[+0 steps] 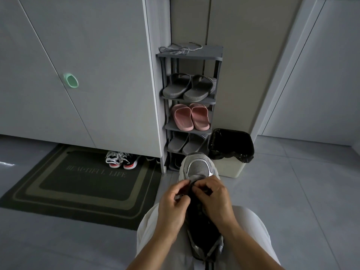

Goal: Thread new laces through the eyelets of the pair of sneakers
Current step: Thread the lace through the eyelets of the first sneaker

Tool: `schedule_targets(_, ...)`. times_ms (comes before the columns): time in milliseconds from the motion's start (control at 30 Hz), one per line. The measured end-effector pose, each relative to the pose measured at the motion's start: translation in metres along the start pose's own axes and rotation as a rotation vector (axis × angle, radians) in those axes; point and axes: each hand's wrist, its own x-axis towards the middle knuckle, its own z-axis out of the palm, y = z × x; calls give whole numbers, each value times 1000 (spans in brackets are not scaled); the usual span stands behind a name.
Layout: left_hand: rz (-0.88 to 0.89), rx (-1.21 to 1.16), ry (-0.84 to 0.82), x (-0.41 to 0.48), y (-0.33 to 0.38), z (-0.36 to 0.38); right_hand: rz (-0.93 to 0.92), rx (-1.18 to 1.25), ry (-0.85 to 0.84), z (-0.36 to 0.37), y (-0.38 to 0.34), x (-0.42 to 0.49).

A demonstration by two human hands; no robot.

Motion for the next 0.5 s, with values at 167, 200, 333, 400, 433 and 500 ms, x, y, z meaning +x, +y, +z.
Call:
schedule_targets(167,19,8,-85,0,4,-1,-125,-134,96,2,5,0)
schedule_targets(200,24,17,-99,0,5,-2,-183,-195,133,3,5,0)
schedule_targets(333,29,-11,-139,4,5,-7,-388,-397,175,1,7,5)
schedule_targets(400,-11,-80,-119,11,5,-7,-369,-325,153,3,9,5)
schedule_targets(433,-37,-101,-86,16,6,-6,-346,-275,130,5,10,5)
schedule_targets(500,-79,-90,-30,27,9,-2,-314,-216,78,4,13,7)
